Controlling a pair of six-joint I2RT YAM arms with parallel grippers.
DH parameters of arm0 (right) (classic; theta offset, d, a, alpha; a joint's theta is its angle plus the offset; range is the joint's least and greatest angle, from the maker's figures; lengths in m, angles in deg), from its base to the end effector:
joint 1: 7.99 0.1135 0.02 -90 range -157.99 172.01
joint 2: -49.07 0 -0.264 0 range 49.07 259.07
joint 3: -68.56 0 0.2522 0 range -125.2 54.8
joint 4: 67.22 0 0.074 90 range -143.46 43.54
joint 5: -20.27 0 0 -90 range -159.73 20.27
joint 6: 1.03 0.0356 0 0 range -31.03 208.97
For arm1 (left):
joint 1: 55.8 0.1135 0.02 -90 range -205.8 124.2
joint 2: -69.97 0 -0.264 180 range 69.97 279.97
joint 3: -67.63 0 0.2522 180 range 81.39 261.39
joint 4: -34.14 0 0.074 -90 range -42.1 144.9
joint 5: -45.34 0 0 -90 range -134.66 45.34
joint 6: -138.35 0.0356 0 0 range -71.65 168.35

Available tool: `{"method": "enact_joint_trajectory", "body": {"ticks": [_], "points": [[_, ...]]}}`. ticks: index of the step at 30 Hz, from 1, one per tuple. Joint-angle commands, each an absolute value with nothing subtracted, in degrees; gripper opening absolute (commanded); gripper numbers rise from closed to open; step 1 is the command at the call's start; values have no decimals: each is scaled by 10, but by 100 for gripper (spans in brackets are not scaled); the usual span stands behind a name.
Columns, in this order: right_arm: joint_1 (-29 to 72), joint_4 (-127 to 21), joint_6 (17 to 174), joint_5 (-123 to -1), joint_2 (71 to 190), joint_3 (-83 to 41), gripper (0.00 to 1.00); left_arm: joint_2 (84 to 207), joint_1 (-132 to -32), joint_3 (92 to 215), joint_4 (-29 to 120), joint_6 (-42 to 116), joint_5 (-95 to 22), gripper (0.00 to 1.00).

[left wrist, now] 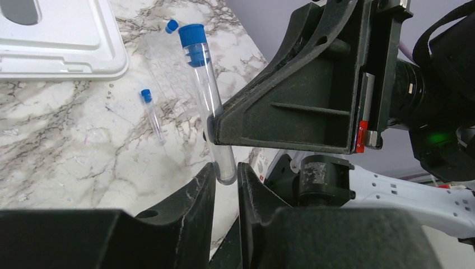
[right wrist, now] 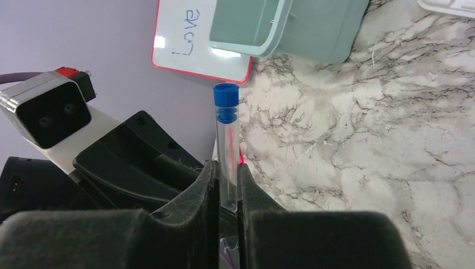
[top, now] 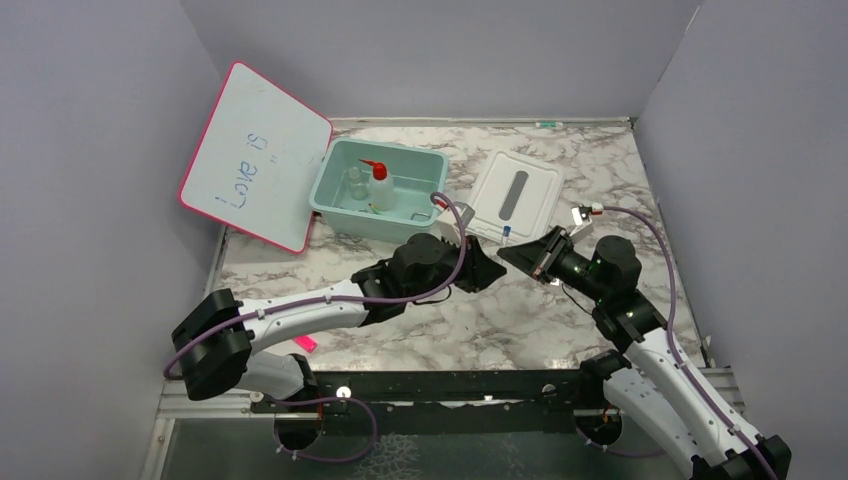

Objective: Organize the chemistry lab equipment

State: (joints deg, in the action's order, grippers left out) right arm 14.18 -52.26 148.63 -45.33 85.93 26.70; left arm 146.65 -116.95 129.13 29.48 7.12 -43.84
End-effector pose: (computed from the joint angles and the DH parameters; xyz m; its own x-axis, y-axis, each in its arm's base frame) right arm 0.1471 0.0758 0.2754 -0.7027 0.5624 -0.4359 -0.2257 0.4048 0.8861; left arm 0.1493 -0.2721 0.2843 -0.6480 -0.1896 -0.7377 0.6057 0.4590 -0.6500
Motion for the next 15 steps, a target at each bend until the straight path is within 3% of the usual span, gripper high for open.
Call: {"method": "enact_joint_trajectory", "body": {"ticks": [1, 8, 15], "points": [[144, -536, 1461, -439, 860, 271, 12, 1464, -1170, 1299, 262, 122, -475, 27], [144, -535, 1459, -435, 863, 274, 12, 1467, -1170, 1304, 258, 133, -466, 34], [145, -518, 1457, -434, 862, 263, 13, 1469, -1170, 1303, 254, 168, -456, 14]]}}
